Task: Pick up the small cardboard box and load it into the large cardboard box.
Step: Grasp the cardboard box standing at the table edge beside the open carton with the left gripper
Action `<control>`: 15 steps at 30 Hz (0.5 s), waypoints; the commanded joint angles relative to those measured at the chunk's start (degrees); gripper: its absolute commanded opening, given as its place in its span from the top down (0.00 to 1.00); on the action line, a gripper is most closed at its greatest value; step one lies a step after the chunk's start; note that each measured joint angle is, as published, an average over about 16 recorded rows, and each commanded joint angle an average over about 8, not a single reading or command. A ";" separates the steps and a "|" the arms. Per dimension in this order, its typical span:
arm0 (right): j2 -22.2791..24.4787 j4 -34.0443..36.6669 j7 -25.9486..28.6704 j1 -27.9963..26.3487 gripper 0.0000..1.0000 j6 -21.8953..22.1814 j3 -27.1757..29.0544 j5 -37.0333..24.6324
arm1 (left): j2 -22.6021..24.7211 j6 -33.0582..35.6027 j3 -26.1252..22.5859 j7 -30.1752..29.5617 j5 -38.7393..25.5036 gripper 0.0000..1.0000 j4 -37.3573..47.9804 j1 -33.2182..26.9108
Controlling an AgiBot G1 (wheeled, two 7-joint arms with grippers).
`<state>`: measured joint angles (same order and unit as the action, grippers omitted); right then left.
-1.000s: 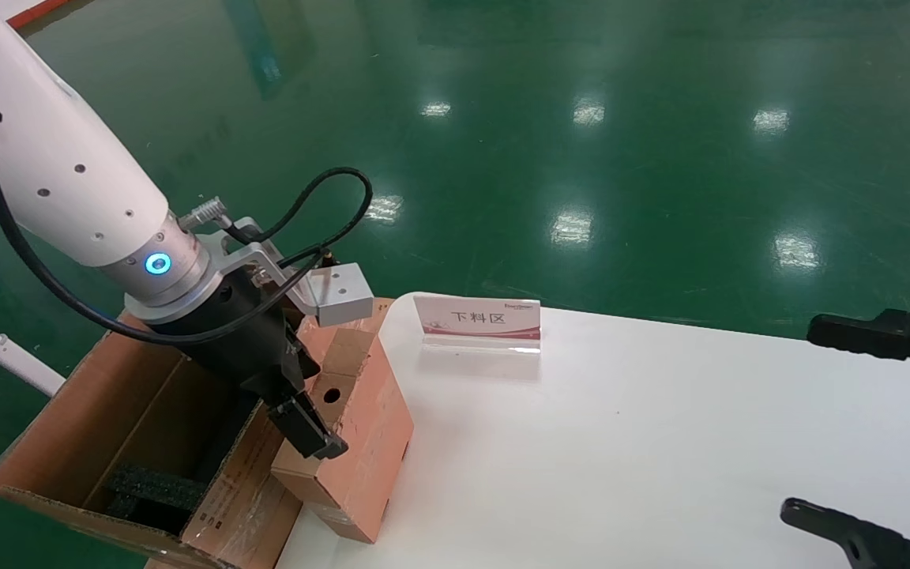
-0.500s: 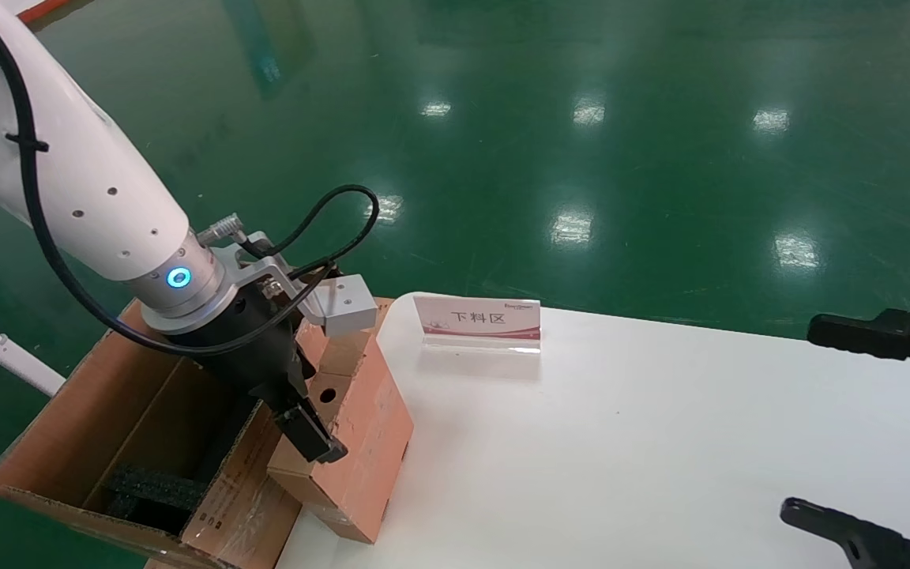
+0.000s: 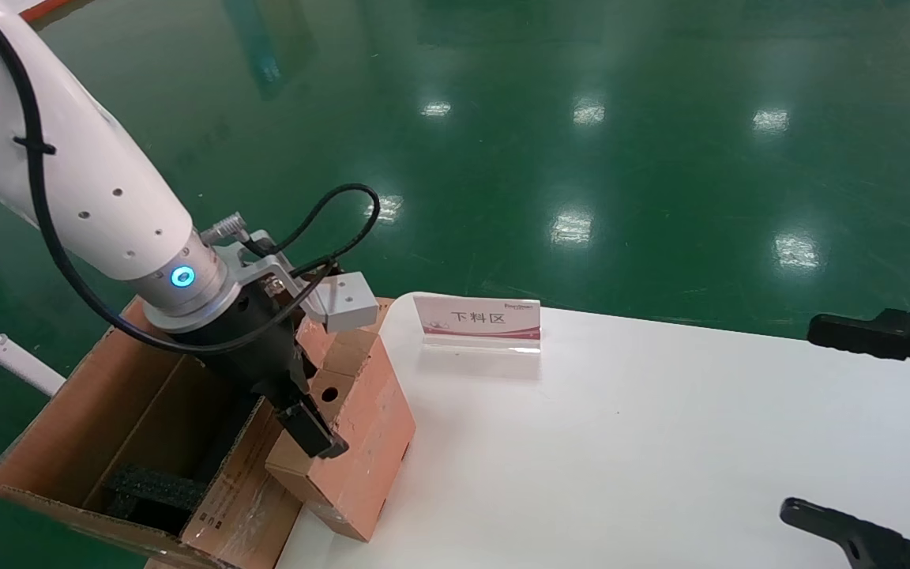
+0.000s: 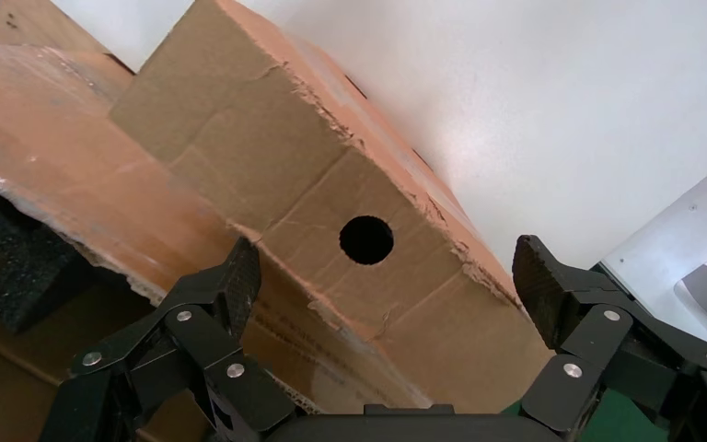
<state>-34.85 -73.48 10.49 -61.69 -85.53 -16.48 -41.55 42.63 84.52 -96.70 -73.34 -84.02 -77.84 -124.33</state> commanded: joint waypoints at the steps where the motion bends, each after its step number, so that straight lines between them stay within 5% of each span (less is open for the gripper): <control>1: 0.00 0.00 0.00 0.00 0.00 0.00 -0.01 0.01 | 0.10 -0.23 -0.15 0.01 0.05 0.00 0.00 0.25; 15: 0.02 0.00 -0.03 -0.01 0.00 0.03 -0.06 0.04 | 0.71 -3.50 -1.39 -1.33 -2.51 0.00 0.11 2.91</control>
<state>-34.82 -73.47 10.46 -61.70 -85.50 -16.54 -41.51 43.27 81.13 -97.99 -74.43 -86.35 -77.74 -121.55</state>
